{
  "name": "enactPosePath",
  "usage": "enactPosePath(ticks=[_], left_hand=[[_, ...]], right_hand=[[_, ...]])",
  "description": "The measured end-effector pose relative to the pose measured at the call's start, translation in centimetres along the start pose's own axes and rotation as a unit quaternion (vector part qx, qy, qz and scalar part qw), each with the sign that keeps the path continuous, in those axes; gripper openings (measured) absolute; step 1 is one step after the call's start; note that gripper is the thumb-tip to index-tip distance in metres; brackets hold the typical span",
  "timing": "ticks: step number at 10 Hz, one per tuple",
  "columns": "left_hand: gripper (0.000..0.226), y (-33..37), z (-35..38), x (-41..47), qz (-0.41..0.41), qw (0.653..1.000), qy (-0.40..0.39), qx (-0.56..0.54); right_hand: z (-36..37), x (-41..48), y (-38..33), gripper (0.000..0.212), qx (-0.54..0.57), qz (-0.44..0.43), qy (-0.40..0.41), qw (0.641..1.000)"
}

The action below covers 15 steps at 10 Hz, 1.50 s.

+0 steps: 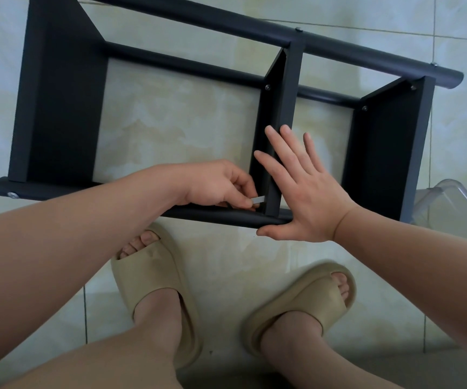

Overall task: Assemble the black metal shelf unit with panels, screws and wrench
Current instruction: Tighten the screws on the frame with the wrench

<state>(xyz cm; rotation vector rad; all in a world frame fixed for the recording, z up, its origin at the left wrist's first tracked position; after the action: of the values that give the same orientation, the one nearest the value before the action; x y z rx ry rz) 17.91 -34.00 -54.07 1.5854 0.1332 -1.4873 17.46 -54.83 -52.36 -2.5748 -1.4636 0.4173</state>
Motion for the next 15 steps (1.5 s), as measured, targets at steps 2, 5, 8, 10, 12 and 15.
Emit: enactPosePath(ticks=[2, 5, 8, 10, 12, 15], left_hand=[[0.011, -0.1, -0.2, -0.2, -0.003, 1.000, -0.007, 0.000], [0.016, 0.4, -0.6, 0.2, 0.009, 0.991, 0.109, 0.076], [0.012, 1.1, 0.3, 0.2, -0.002, 0.997, 0.078, -0.027], [0.013, 1.5, 0.7, 0.4, -0.048, 0.975, 0.007, -0.215], [0.002, 1.1, 0.5, 1.0, -0.034, 0.966, 0.054, -0.249], [0.010, 1.0, 0.4, 0.7, -0.036, 0.974, 0.043, -0.218]], right_hand=[[0.0, 0.0, 0.0, 0.114, -0.003, 0.001, 0.000, 1.000], [0.1, 0.0, 0.0, 0.115, 0.003, 0.001, -0.005, 1.000], [-0.1, 0.0, 0.0, 0.115, 0.003, 0.002, -0.004, 1.000], [0.0, 0.0, 0.0, 0.115, 0.006, 0.001, -0.001, 1.000], [0.0, 0.0, 0.0, 0.115, 0.009, 0.003, -0.002, 1.000], [0.0, 0.0, 0.1, 0.114, 0.014, 0.002, 0.000, 1.000]])
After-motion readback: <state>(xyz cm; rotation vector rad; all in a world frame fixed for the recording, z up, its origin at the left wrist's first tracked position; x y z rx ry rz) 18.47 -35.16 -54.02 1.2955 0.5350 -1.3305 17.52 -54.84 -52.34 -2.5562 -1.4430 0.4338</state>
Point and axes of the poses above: each hand's wrist, its own x-axis towards the middle knuckle, its own z-axis out of the palm, y = z × x, the point moved 1 cm from there along x, towards the middle knuckle, and after that the axes turned 12 degrees about -z, right-handed, at the moved point
